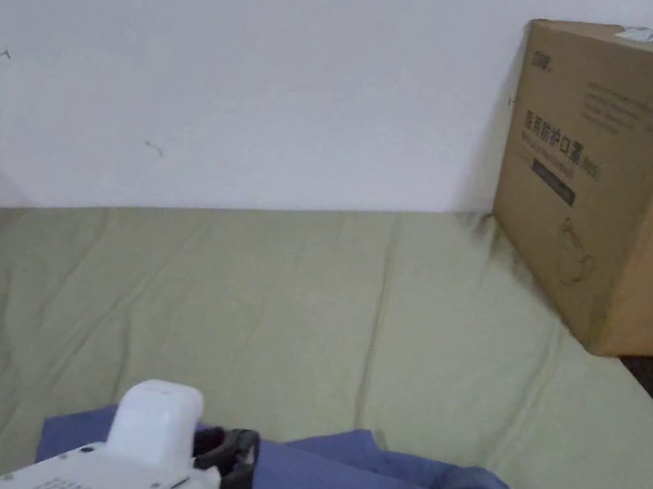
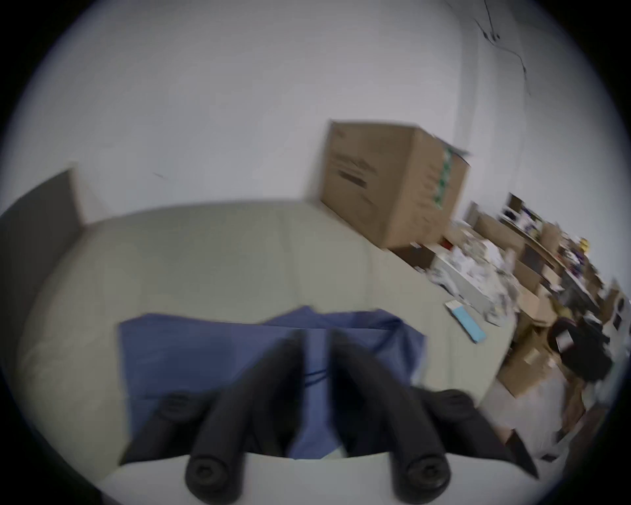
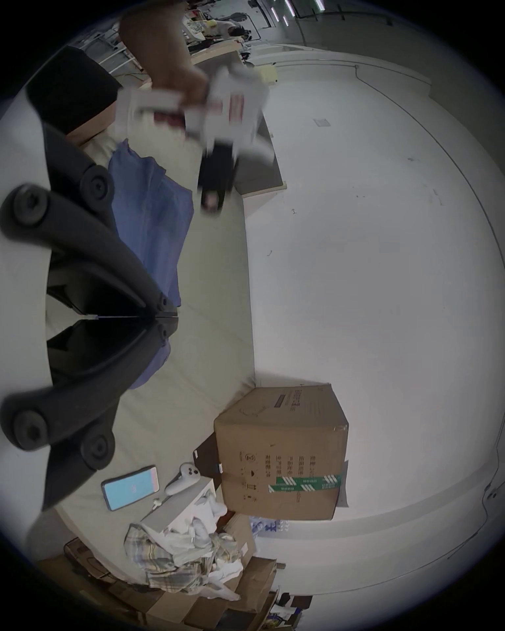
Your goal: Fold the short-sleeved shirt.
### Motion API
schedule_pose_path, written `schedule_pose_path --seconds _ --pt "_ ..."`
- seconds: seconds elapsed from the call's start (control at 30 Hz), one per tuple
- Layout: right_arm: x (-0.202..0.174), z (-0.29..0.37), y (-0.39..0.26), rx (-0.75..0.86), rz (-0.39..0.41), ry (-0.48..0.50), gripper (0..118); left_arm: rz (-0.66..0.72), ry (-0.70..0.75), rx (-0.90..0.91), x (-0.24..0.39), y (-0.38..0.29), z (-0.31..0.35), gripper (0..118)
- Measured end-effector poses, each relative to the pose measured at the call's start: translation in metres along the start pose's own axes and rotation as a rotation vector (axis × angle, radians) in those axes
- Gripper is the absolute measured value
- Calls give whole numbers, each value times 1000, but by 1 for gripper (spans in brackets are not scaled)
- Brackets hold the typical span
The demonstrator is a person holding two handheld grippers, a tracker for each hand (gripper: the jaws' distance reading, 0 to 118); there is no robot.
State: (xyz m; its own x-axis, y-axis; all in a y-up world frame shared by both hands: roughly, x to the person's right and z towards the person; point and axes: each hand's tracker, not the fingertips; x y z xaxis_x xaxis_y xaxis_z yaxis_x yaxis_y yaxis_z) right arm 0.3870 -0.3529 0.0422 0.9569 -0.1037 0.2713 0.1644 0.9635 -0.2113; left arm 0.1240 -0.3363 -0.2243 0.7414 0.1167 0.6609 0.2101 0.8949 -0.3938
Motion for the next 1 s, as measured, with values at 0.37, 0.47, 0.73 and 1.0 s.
schedule_pose_path --seconds 0.37,0.47,0.73,1.0 --pt "-38 -54 -2 -90 59 98 0 132 221 -101 -162 -34 2 0" --pt "-49 -74 -3 -129 90 139 0 55 311 -157 -209 -17 -70 14" --pt "-66 -133 -13 -198 79 174 0 137 360 -388 -302 -32 -227 108" --pt "-57 -147 -25 -249 79 135 0 14 389 -373 -255 -65 -237 8"
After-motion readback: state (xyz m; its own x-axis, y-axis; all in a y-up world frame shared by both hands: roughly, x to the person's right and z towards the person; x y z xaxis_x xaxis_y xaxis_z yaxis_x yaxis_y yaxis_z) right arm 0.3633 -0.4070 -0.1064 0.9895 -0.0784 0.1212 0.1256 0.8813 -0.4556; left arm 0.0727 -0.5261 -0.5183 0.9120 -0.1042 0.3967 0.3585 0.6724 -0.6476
